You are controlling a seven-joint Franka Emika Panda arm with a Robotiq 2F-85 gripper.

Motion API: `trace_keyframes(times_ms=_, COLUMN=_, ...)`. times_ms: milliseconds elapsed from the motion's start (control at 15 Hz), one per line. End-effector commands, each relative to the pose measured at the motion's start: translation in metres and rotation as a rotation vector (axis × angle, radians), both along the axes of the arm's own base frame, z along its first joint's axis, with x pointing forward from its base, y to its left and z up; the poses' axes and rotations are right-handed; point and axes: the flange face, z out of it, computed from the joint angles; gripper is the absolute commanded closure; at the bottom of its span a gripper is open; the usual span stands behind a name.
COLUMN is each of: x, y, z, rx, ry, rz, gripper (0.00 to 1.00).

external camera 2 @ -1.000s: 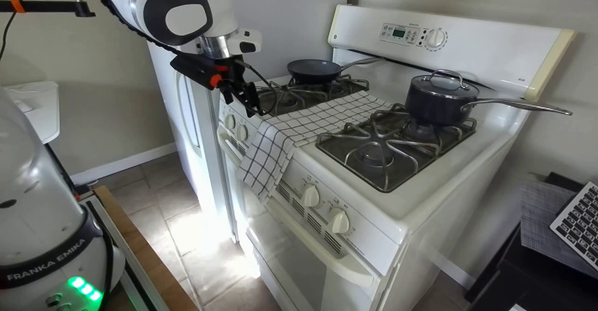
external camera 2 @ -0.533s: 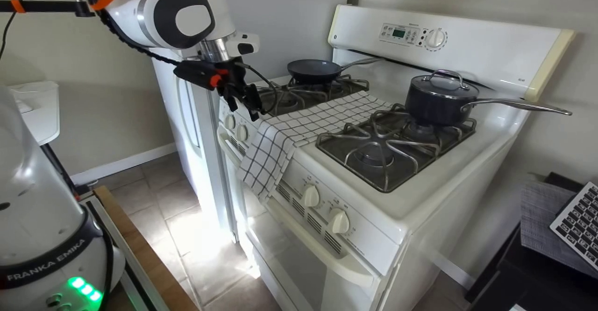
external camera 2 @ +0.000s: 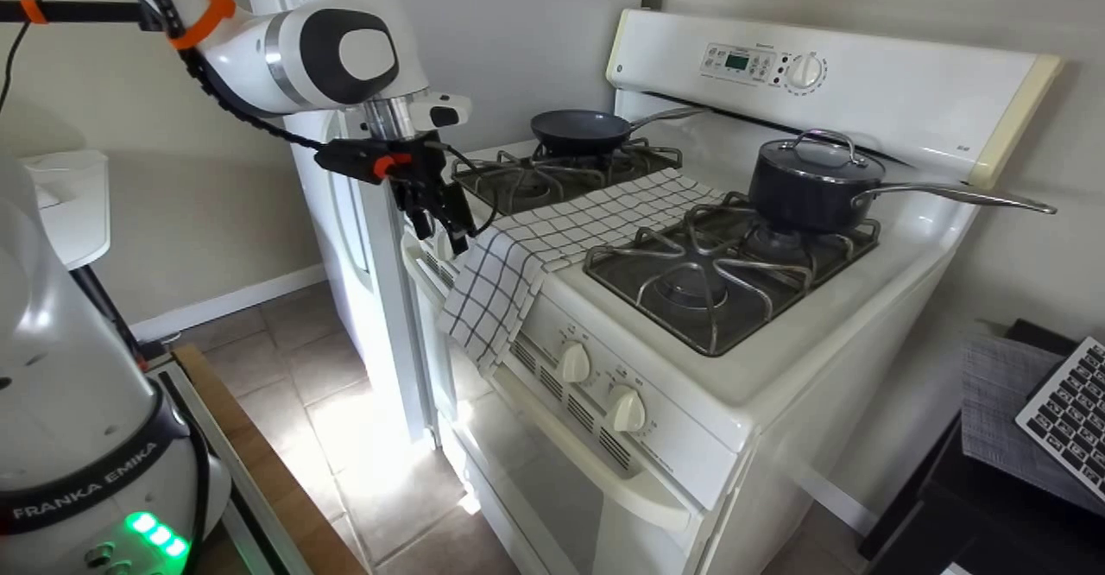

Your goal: Fold the tea towel on the stove

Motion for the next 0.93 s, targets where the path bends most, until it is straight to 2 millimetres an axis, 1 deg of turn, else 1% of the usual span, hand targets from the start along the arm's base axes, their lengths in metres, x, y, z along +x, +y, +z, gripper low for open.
trace_keyframes(times_ms=0, x=-0.002, y=0.007, z=-0.028, rx=-0.01, ry=0.032, rz=-0.026, gripper=0.0)
trace_keyframes(times_ms=333, x=-0.003, y=0.008, z=-0.057, rx=-0.008, ry=0.051, rz=-0.015, gripper=0.0)
trace_keyframes(times_ms=867, x=-0.009, y=0.006, z=-0.092, rx=-0.031, ry=0.018, rz=0.01, gripper=0.0)
